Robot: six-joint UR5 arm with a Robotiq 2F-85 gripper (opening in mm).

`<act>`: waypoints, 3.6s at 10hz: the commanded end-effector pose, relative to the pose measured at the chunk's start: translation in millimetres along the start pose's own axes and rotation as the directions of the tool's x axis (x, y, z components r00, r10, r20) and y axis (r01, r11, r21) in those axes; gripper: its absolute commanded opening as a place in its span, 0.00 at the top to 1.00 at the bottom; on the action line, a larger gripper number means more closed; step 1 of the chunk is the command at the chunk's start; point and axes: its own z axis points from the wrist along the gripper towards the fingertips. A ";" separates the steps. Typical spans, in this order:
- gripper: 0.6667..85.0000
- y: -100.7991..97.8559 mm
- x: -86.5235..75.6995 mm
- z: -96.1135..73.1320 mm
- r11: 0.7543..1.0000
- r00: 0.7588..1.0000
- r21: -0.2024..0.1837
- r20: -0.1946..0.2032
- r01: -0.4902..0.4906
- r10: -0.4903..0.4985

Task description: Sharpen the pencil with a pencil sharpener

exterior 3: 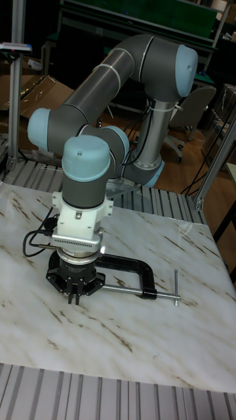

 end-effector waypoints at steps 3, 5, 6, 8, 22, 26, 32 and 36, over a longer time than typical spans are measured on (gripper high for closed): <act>1.00 -4.4 0.5 6.1 1.000 1.000 0.023 0.013 0.008 -0.008; 1.00 -9.2 0.4 5.4 1.000 1.000 0.028 0.011 0.012 -0.013; 1.00 -12.9 0.6 4.4 0.999 1.000 0.033 0.008 0.017 -0.017; 1.00 -15.9 2.1 4.7 0.999 1.000 0.047 -0.005 0.020 -0.020; 0.62 -29.1 -27.5 -49.2 0.993 0.995 0.061 0.005 0.100 -0.100; 0.94 -2.5 -50.9 -87.3 0.990 0.992 0.096 0.084 -0.100 0.092; 1.00 -21.7 -56.4 -86.9 0.973 0.974 0.105 0.112 -0.207 0.196; 1.00 -21.4 -55.9 -84.1 0.975 0.978 0.107 0.103 -0.194 0.183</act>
